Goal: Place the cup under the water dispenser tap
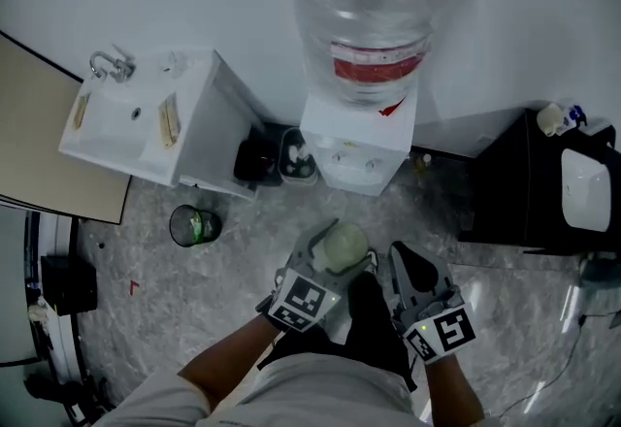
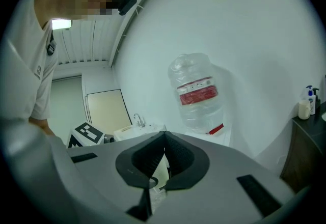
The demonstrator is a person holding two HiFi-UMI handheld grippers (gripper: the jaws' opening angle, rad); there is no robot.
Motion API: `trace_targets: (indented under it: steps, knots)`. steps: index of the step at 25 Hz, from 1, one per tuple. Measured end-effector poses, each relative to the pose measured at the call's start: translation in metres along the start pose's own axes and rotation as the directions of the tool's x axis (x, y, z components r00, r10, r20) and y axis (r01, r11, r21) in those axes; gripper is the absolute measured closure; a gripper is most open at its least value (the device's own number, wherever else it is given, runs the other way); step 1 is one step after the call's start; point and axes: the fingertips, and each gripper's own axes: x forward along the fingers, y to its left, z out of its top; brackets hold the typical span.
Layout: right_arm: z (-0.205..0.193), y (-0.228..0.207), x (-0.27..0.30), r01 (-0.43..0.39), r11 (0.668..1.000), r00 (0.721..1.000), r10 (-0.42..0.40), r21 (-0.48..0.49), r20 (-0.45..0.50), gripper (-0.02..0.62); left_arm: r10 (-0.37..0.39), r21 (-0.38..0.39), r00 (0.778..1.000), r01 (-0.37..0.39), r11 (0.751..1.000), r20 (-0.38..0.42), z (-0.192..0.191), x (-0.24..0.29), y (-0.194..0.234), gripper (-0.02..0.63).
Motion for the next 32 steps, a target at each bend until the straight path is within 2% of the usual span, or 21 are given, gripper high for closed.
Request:
trace_targets:
  steps: [3,8,17,22,27,32]
  knots:
    - [0.001,-0.041,0.023,-0.015,1.0,1.0,0.015,-0.003,-0.012,0.58,0.015,0.002,1.0,-0.015,1.0,-0.011,-0.01,0.04,0.025,0.225]
    - [-0.026,-0.086,0.052,0.004,1.0,0.999,-0.004,-0.02,-0.032,0.58,0.012,-0.004,0.999,-0.012,1.0,-0.044,-0.07,0.105,0.055,0.225]
    - [-0.139,-0.136,0.086,0.082,0.997,0.997,-0.082,0.013,0.001,0.58,-0.041,0.004,0.989,0.042,0.999,-0.142,-0.219,0.21,0.081,0.225]
    - [-0.182,-0.155,0.1,0.089,0.996,0.996,-0.09,0.023,0.023,0.58,-0.054,-0.008,0.98,0.054,0.999,-0.189,-0.282,0.271,0.098,0.225]
    - [-0.209,-0.172,0.11,0.079,0.997,0.997,-0.08,0.014,0.025,0.58,-0.056,-0.024,0.975,0.052,0.998,-0.215,-0.321,0.322,0.115,0.225]
    - [-0.221,-0.182,0.109,0.075,0.997,0.997,-0.075,0.017,0.016,0.58,-0.043,-0.049,0.977,0.033,0.998,-0.207,-0.335,0.352,0.133,0.225]
